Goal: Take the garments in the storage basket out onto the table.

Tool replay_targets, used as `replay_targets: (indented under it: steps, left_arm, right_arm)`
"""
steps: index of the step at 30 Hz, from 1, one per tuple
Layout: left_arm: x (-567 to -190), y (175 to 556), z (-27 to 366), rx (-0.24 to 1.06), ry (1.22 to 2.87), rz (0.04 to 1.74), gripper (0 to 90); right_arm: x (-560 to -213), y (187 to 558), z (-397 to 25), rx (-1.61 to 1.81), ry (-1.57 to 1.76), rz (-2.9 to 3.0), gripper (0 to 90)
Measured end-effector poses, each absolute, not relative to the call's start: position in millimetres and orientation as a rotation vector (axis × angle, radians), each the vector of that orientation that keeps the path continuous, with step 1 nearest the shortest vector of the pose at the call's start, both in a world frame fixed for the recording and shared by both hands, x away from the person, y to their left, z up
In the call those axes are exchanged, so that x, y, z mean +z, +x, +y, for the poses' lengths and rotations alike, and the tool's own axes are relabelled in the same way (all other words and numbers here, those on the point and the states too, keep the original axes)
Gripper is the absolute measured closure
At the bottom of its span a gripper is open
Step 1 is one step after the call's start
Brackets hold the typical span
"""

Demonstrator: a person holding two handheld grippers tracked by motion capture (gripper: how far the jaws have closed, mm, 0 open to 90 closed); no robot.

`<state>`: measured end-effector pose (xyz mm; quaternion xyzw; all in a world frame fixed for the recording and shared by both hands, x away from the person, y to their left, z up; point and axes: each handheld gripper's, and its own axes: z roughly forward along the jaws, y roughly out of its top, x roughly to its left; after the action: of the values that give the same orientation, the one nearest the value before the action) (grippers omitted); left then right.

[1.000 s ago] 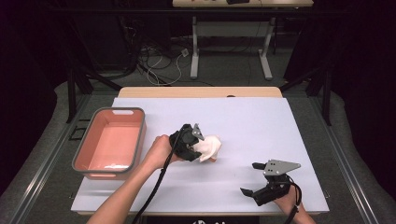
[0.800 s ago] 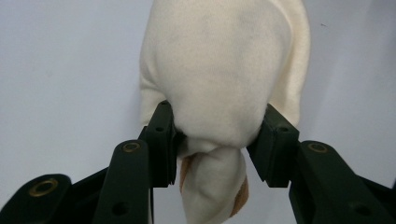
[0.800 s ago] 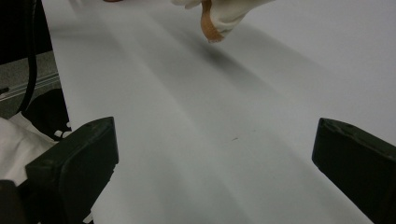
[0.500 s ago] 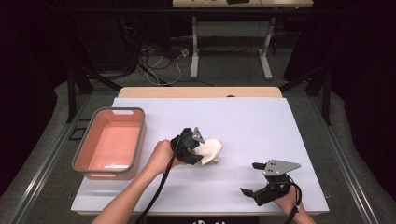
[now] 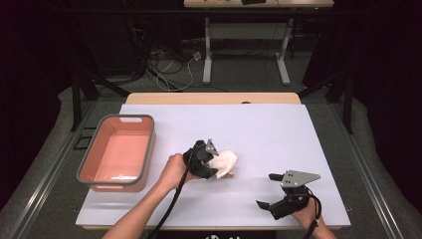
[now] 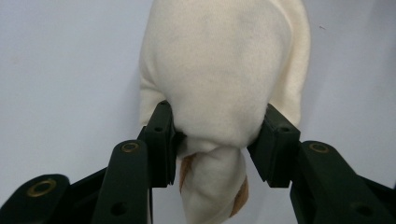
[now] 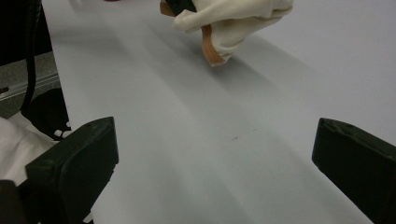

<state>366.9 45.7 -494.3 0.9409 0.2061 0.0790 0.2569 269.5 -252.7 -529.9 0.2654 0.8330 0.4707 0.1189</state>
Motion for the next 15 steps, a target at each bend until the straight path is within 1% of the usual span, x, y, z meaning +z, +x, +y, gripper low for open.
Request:
replay_targets:
  steps: [15]
  left_arm:
    - [-515.2, 362.2, 41.0, 0.181, 2.521, 0.618, 52.4]
  right_arm:
    - [-530.7, 269.6, -252.0, 1.355, 0.782, 2.452, 0.1]
